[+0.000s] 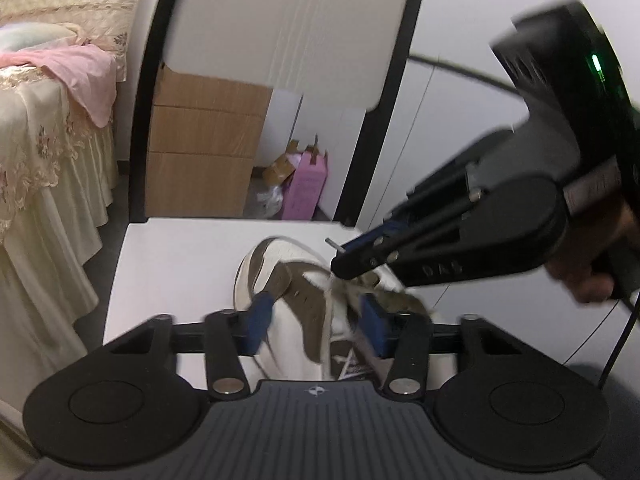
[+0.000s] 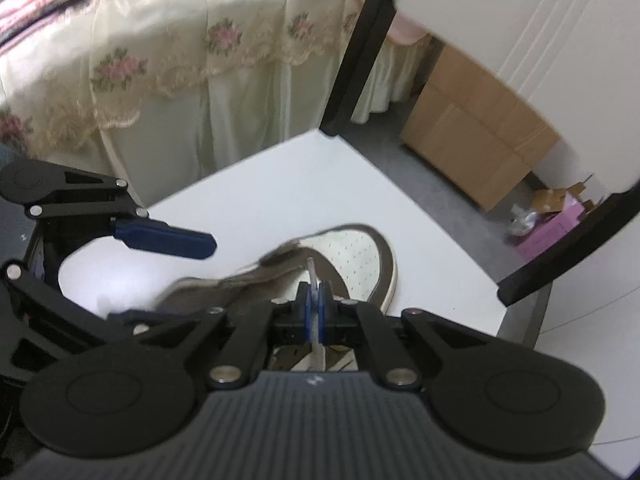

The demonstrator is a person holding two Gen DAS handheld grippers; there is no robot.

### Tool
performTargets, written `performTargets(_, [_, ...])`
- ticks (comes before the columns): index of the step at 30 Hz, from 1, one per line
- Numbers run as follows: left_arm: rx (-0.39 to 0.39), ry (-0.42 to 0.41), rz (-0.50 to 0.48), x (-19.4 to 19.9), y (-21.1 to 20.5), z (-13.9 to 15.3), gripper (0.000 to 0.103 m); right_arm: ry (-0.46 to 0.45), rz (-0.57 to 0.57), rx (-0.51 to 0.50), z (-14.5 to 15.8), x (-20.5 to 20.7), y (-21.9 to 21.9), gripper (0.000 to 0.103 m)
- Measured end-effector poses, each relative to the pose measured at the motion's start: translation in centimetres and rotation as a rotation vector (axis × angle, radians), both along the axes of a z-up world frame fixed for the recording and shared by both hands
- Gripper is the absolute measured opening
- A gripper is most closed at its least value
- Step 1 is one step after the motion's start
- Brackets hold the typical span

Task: Lace up shoes with both hands

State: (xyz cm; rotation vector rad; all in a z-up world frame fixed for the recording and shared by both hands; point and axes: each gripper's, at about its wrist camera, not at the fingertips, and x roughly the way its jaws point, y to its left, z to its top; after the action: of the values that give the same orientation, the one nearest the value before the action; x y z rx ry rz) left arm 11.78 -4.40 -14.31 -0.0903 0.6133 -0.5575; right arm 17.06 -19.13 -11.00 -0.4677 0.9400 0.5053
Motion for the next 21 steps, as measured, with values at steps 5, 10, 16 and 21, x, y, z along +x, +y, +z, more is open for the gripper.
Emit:
performTargets(5, [0.008,0.006,0.039,0.4,0.1,-0.5,0.011,0.051,0.010,0.049,-0.9,1.1,-0.5,0.004])
performTargets(10, [-0.209,0.158,0.119,1.7,3.1,-1.2,0.010,0.094,0.050,0.076,-1.4,1.4,-0.4,0.004])
performTargets(16, [-0.430,0.314,0.162,3.0,5.7,-2.6,0.010,0.160,0.067,0.091,-2.1,2.4,-0.1,0.004])
performTargets(21, [-0.504,0.366,0.174,3.8,6.2,-3.3,0.010,0.186,0.073,0.110,-2.1,2.8,-0.3,0.004])
